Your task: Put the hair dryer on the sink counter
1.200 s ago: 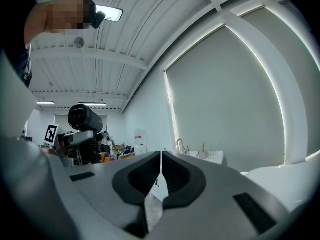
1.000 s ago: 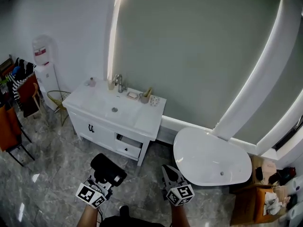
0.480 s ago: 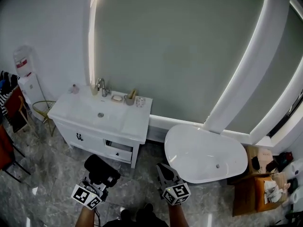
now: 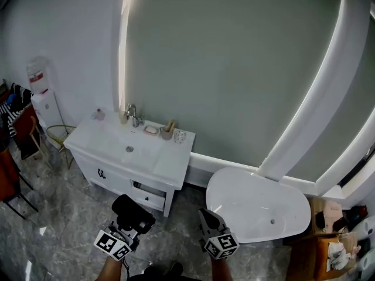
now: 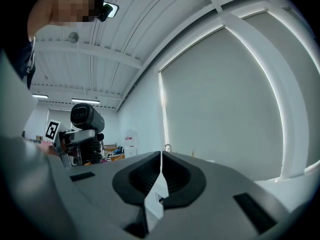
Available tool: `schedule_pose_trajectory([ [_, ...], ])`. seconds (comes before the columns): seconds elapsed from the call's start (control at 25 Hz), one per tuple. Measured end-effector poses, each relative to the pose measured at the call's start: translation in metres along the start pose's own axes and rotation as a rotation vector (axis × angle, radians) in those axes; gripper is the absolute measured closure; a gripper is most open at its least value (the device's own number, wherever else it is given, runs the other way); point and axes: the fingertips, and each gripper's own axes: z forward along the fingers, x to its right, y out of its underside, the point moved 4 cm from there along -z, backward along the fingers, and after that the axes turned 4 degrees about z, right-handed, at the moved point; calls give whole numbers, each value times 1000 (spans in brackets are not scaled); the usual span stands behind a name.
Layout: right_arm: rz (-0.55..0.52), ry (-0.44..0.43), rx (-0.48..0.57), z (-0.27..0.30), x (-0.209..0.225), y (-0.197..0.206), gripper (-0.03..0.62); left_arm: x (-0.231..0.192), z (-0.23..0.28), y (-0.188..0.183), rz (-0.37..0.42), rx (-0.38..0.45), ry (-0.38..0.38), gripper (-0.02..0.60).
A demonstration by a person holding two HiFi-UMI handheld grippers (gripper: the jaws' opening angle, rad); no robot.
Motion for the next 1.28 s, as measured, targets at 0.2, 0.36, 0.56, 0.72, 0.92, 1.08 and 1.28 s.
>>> schedule_pose_trajectory([
  [0.2,0,-32,-6,8,11,-3,562,3,14,4,-2,4,-21,348],
  [0.36,7,-35,-3,10,21,-5,562,8,24,7,5,-5,-21,348],
  [0.56,29,-51,-5,11,25,-4,562,11,28,12,9,-13,-30,348],
  [0.72,27,-60,-10,16,32,-5,562,10,35,11,12,-13,-38,348],
  [0.92,27,-80,-14,17,44,-6,562,17,45,14,22,-14,-58,348],
  [1.08,29,-103,-25,20,59,-7,562,24,58,16,19,-9,-79,348],
  [1.28,19,-141,-43,22,73,-6,562,34,66,20,22,1,-114,348],
])
